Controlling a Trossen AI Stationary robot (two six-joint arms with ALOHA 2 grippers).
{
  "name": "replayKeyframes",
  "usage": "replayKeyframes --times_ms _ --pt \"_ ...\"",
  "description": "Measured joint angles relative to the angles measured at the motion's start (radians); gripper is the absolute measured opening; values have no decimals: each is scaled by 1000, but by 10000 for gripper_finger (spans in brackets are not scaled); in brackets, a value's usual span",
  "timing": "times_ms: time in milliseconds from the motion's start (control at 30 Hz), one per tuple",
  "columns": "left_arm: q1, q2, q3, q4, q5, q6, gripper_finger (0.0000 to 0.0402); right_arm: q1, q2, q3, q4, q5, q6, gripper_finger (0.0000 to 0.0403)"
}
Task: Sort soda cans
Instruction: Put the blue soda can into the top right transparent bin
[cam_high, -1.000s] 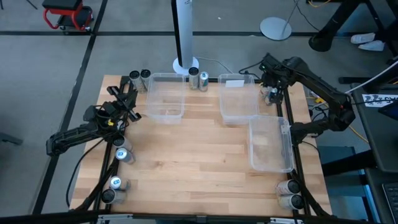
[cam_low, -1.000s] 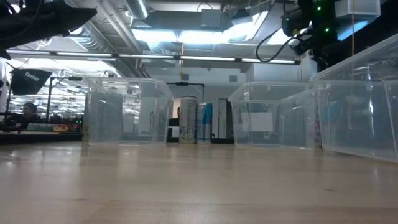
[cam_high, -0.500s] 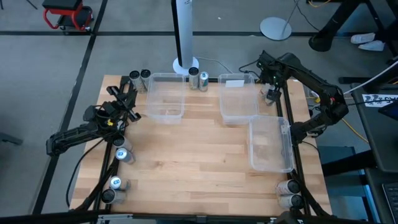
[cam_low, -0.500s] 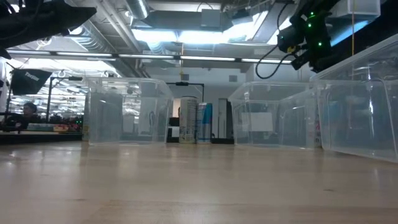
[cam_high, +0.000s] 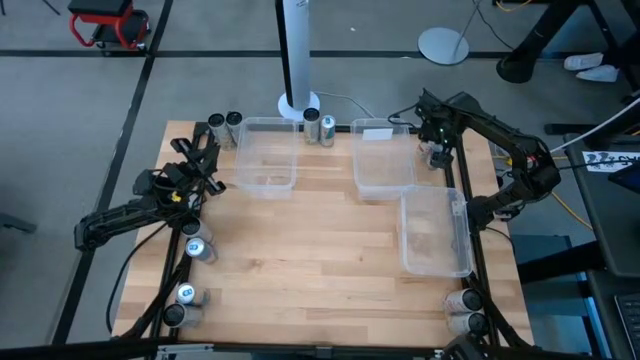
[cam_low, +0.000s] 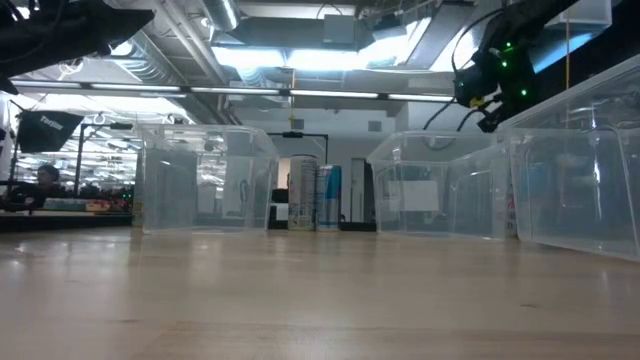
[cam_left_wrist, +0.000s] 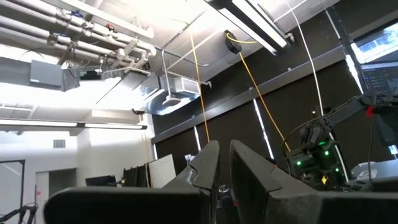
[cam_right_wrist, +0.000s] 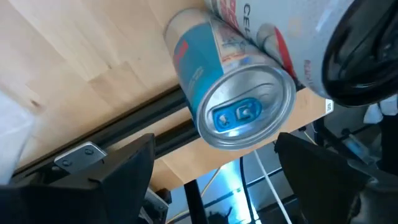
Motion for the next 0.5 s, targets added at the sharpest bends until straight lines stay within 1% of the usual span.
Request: replayKeyframes --times_ms 200,500 --pt "0 0 0 4 0 0 31 2 0 0 10 4 5 335" --pt "0 0 0 4 0 0 31 2 0 -11 47 27 70 335"
